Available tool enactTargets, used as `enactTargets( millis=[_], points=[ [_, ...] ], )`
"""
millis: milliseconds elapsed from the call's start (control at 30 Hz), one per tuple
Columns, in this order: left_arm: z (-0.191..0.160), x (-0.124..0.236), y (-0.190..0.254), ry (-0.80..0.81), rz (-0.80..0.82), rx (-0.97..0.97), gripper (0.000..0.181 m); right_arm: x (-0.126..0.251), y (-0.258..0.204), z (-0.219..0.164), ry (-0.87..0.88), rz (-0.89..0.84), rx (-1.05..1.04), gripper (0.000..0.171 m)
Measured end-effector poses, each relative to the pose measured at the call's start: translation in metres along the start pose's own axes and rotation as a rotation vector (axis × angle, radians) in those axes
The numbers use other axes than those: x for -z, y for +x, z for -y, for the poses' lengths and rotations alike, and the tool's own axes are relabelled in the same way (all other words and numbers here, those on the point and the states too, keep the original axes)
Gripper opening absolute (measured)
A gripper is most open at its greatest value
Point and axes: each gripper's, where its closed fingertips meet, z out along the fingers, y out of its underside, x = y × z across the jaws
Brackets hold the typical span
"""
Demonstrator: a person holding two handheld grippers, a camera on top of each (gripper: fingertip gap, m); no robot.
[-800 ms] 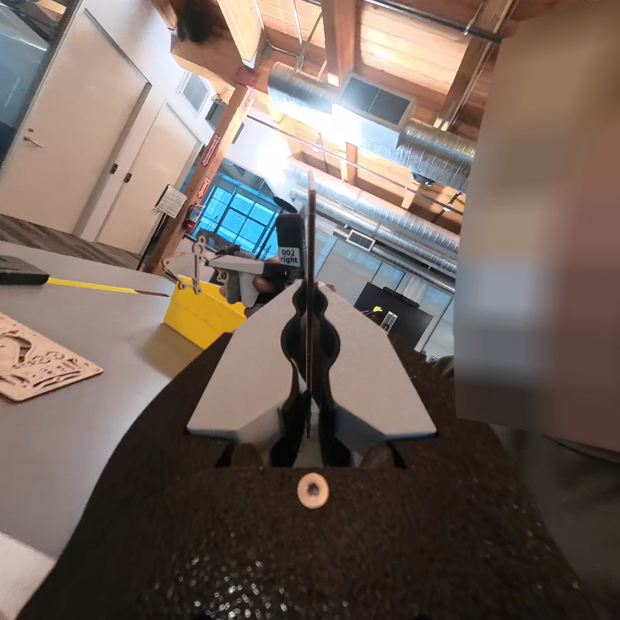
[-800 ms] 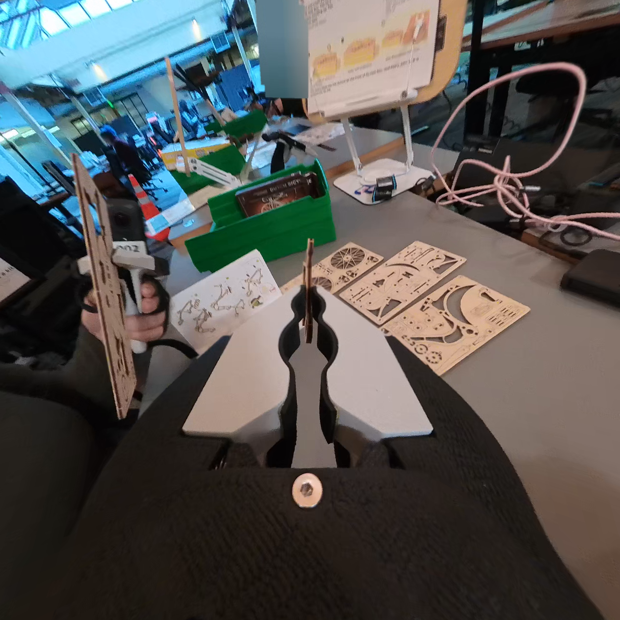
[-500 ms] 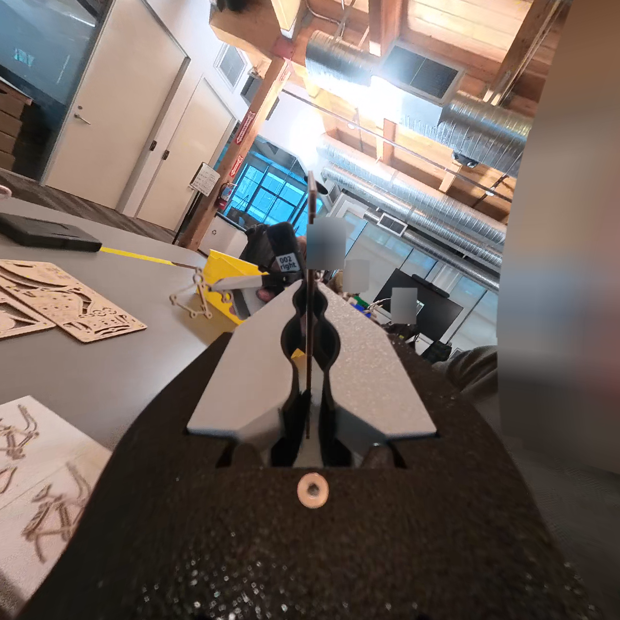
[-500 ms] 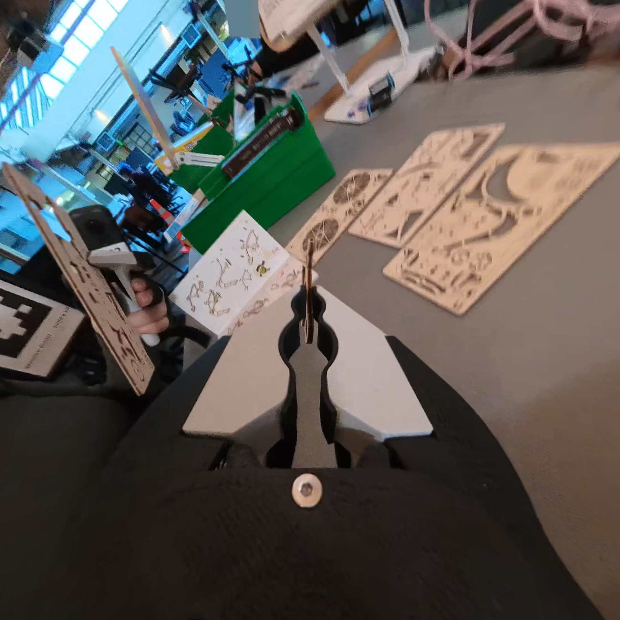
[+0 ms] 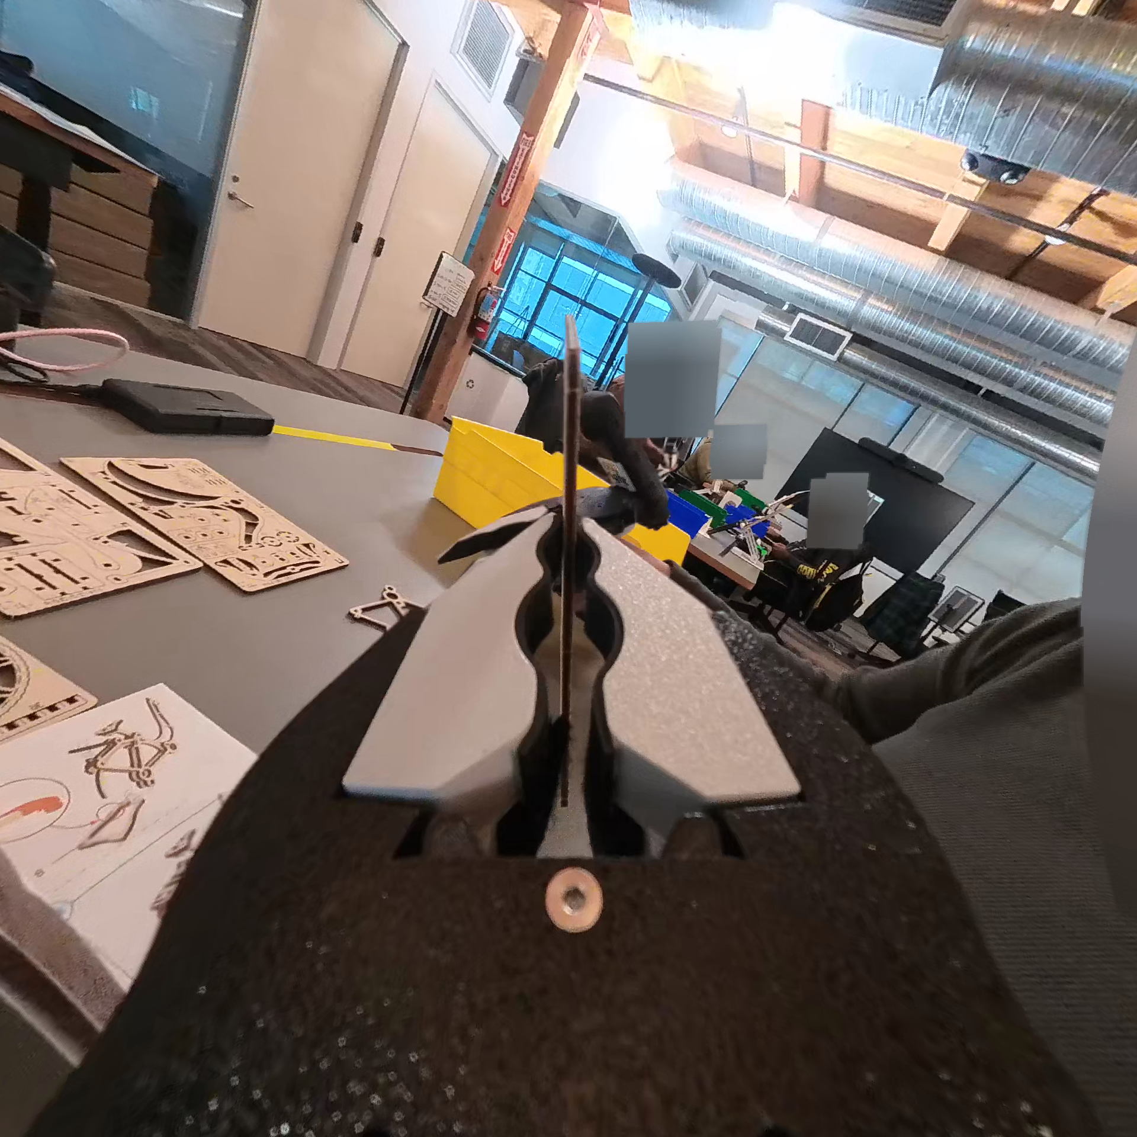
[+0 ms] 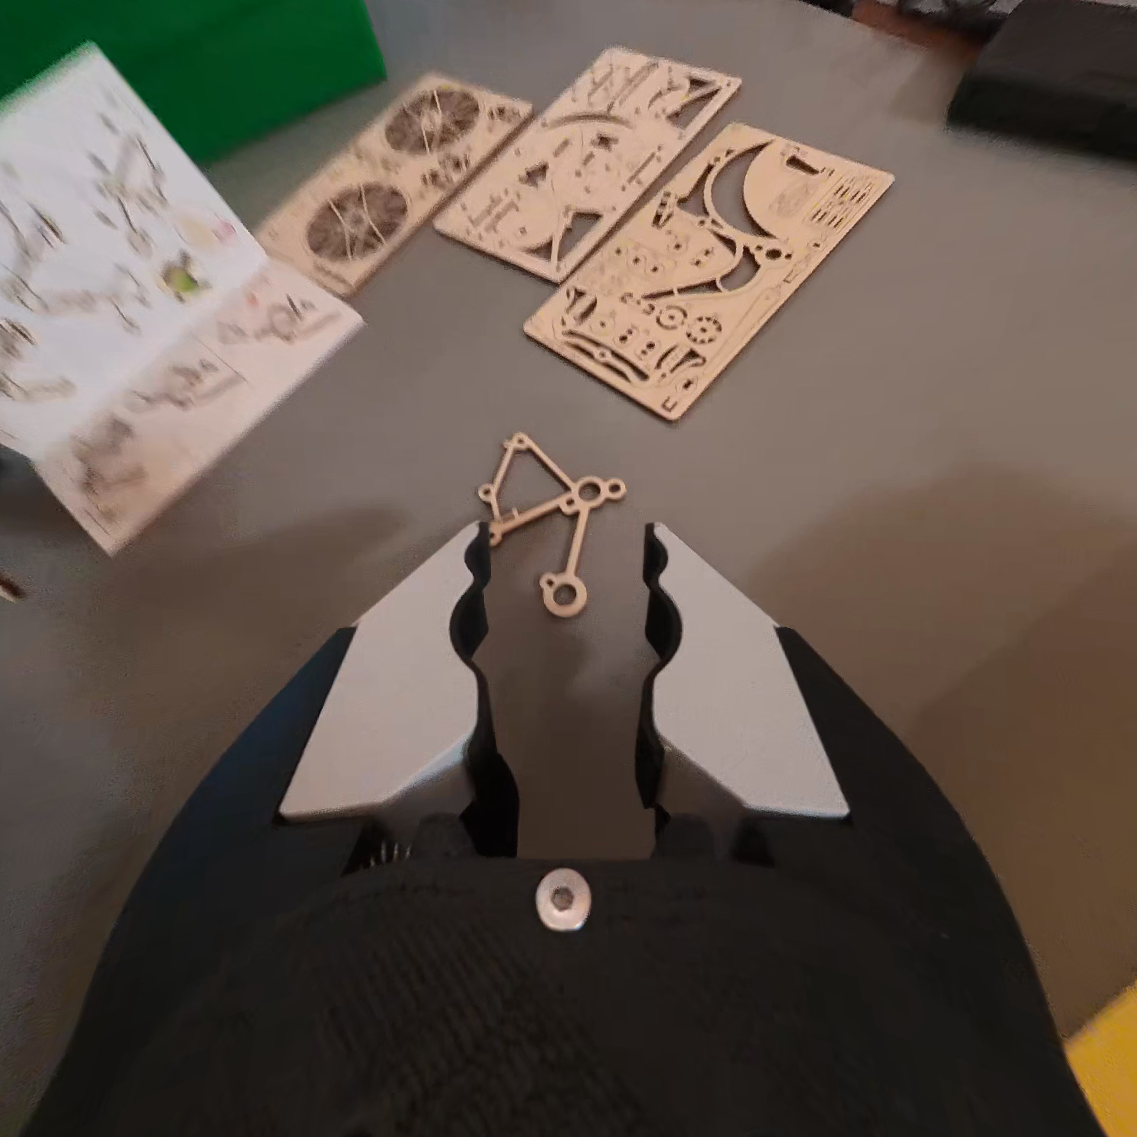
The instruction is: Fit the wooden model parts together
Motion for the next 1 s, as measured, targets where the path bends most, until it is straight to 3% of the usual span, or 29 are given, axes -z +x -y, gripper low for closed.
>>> enactTargets(
  millis=[200,367,633,867,1000],
  points=[
    [-0.009,-0.015,0.004,-0.010,-0.036,0.056,0.000,-0.007,-0.007,-0.026,-0.109,0.029,0.027,0.042],
    [-0.016,-0.029,0.005,-0.029,-0.015,0.044,0.000,-0.006,-0.041,-0.026,-0.087,0.250,-0.052,0.036],
    [-0.015,-0.037,0.008,-0.014,-0.036,0.077,0.000,0.058,-0.056,0.066,0.273,0.302,0.095,0.041],
    [-0.012,-0.042,0.017,-0.009,-0.022,0.048,0.000,0.102,-0.074,0.128,0.378,0.281,0.323,0.043],
    [-0.016,-0.052,0.031,-0.027,-0.050,0.054,0.001,0.114,-0.099,0.134,0.409,0.363,0.390,0.044]
  ],
)
